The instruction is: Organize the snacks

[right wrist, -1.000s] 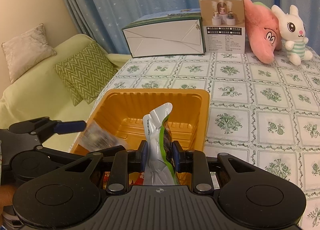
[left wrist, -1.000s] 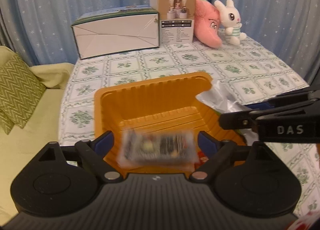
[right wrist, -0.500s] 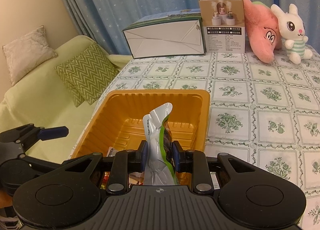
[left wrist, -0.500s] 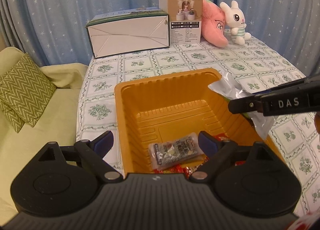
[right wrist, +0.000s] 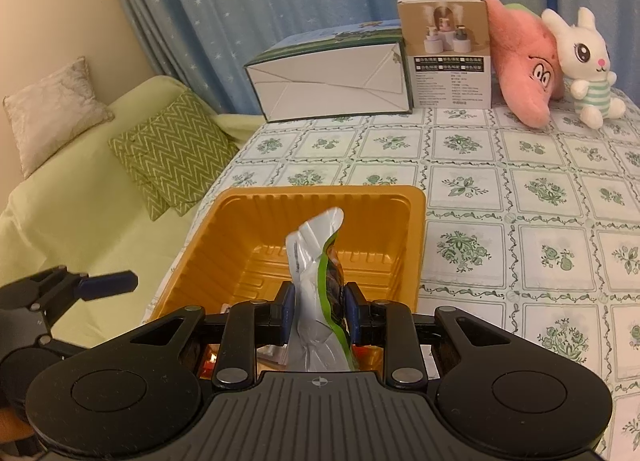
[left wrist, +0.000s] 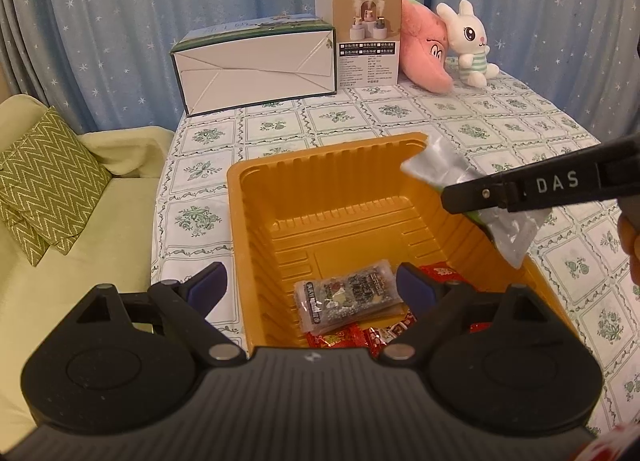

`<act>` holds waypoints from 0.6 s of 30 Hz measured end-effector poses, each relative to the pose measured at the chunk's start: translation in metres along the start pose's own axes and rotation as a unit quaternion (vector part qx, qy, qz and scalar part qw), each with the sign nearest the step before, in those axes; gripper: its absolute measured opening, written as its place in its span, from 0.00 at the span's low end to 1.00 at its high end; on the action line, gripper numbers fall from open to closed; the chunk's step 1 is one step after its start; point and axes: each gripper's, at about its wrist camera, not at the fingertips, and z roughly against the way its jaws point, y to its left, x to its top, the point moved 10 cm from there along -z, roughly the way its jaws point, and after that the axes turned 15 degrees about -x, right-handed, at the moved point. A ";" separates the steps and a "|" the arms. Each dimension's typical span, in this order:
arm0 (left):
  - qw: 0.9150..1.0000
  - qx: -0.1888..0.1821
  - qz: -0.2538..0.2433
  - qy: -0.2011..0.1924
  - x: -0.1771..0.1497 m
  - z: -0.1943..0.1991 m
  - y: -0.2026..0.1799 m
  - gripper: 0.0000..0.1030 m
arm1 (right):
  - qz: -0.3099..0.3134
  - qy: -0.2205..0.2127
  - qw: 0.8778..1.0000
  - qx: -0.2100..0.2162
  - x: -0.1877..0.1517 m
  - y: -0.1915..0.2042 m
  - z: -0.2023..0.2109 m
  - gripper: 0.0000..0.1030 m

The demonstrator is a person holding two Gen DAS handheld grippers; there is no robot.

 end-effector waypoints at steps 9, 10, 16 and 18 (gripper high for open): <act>1.000 0.014 -0.011 -0.002 -0.010 0.009 -0.005 0.92 | -0.044 -0.013 0.999 0.021 0.005 -0.015 0.009 0.64; 1.000 0.014 -0.009 -0.004 -0.011 0.012 -0.006 0.92 | -0.050 -0.013 0.998 0.021 0.005 -0.018 0.012 0.64; 0.999 0.025 0.015 -0.030 -0.020 0.036 -0.014 0.98 | -0.062 -0.004 0.998 0.008 -0.004 -0.038 0.032 0.66; 0.999 0.025 0.027 -0.035 -0.024 0.043 -0.018 1.00 | -0.064 -0.001 0.998 0.005 -0.008 -0.042 0.042 0.67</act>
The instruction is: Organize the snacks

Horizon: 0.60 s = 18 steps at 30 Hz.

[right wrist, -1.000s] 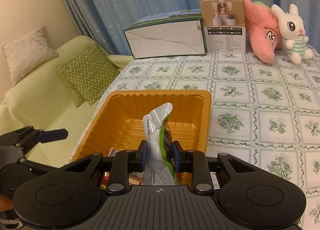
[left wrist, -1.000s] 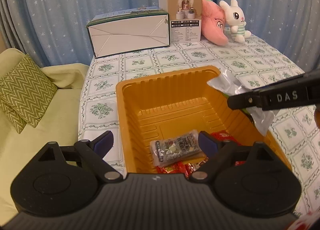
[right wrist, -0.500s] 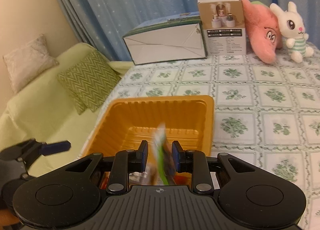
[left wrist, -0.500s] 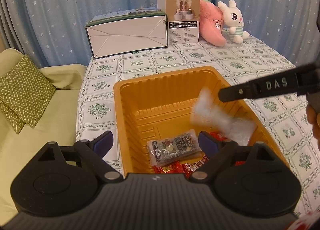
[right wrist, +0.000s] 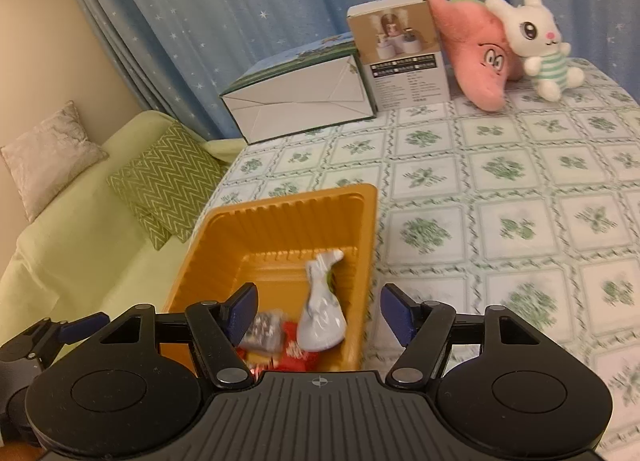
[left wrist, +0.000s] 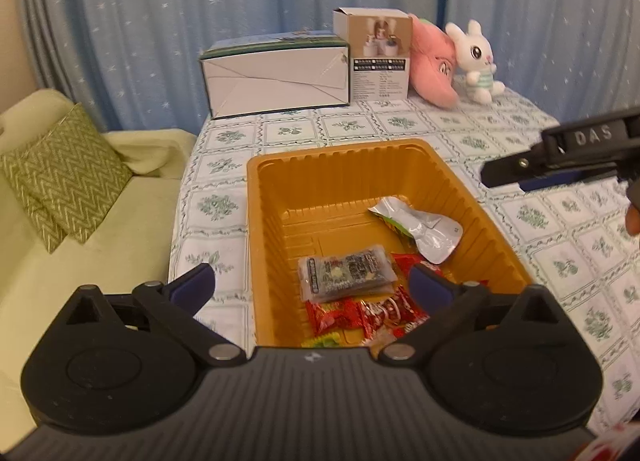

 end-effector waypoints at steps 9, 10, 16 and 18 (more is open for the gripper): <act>0.998 0.016 0.056 -0.019 -0.013 0.047 -0.010 1.00 | 0.021 0.003 1.000 -0.011 -0.028 -0.003 0.053 0.68; 0.998 0.018 0.058 -0.023 -0.013 0.053 -0.013 1.00 | 0.025 0.003 1.000 -0.012 -0.032 -0.001 0.059 0.68; 0.997 0.019 0.068 -0.041 -0.014 0.086 -0.040 1.00 | 0.058 -0.006 0.998 -0.019 -0.057 0.011 0.095 0.69; 0.996 0.016 0.072 -0.045 -0.015 0.096 -0.050 1.00 | 0.063 -0.011 0.998 -0.022 -0.064 0.013 0.106 0.69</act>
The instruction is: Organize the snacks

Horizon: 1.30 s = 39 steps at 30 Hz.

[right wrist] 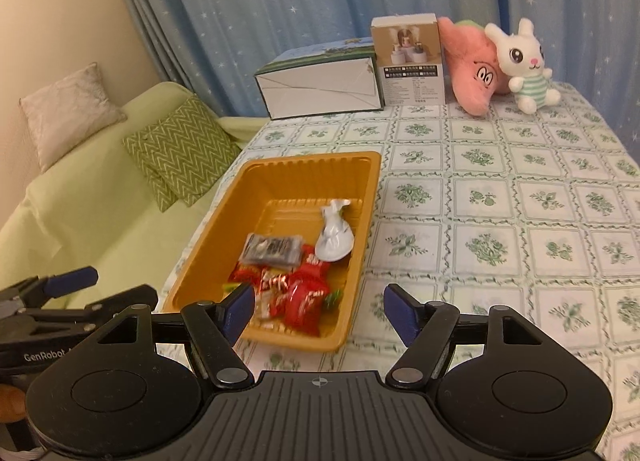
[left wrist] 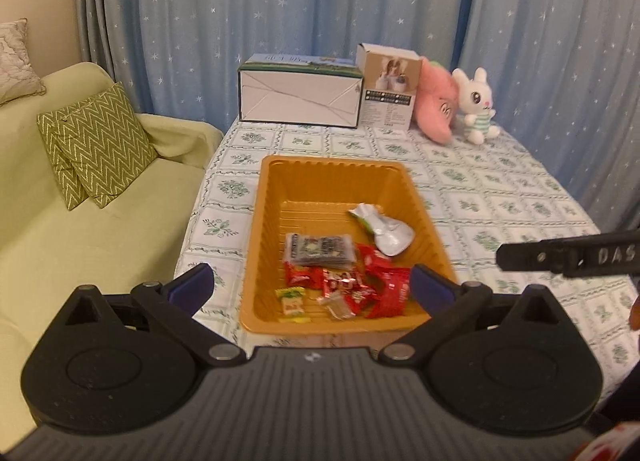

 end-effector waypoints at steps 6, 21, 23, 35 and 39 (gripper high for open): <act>0.999 -0.013 0.047 -0.006 -0.013 0.024 -0.019 1.00 | 0.008 -0.015 1.000 -0.006 -0.014 -0.005 0.027 0.70; 0.999 0.027 0.038 0.000 -0.033 0.067 -0.055 1.00 | 0.014 -0.017 1.000 -0.015 -0.050 -0.023 0.072 0.71; 0.999 0.025 0.034 0.003 -0.037 0.070 -0.060 1.00 | 0.020 -0.018 0.999 -0.019 -0.057 -0.024 0.077 0.71; 0.999 0.036 0.040 0.007 -0.056 0.079 -0.068 1.00 | 0.024 -0.014 0.999 -0.029 -0.078 -0.029 0.093 0.71; 0.999 0.034 0.038 0.007 -0.057 0.079 -0.070 1.00 | 0.020 -0.019 0.999 -0.029 -0.075 -0.030 0.095 0.71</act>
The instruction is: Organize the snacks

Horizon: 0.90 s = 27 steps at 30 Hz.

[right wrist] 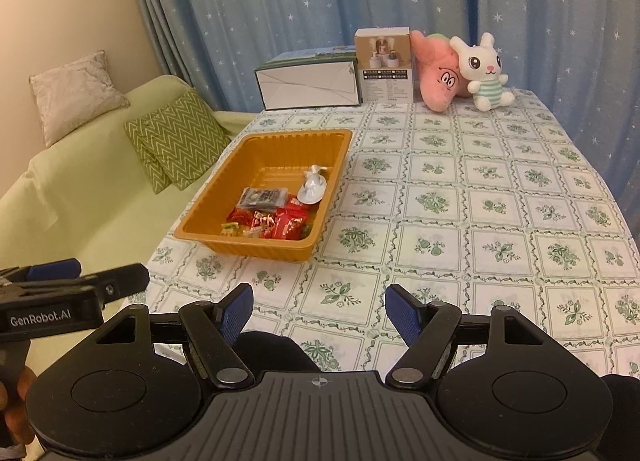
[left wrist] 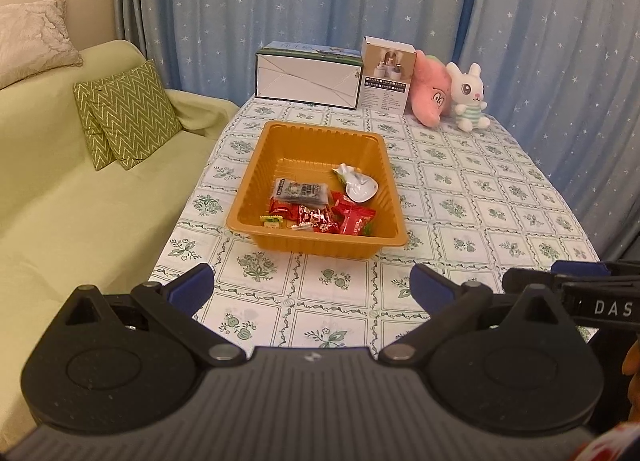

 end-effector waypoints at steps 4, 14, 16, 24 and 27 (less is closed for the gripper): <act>1.000 0.001 0.001 -0.002 0.001 0.001 -0.001 1.00 | 0.000 -0.004 1.000 -0.001 0.002 0.000 0.001 0.71; 1.000 -0.001 -0.001 -0.003 0.002 0.001 -0.003 1.00 | -0.003 -0.005 1.000 -0.001 0.002 -0.001 0.001 0.71; 1.000 -0.002 -0.002 -0.003 0.003 0.001 -0.004 1.00 | -0.004 -0.005 1.000 -0.002 0.002 -0.002 0.000 0.71; 1.000 -0.003 -0.002 -0.004 0.003 0.001 -0.006 1.00 | -0.007 -0.006 1.000 -0.002 0.003 -0.004 0.000 0.71; 1.000 -0.003 -0.002 -0.004 0.003 0.002 -0.006 1.00 | -0.008 -0.007 1.000 -0.002 0.003 -0.005 0.000 0.71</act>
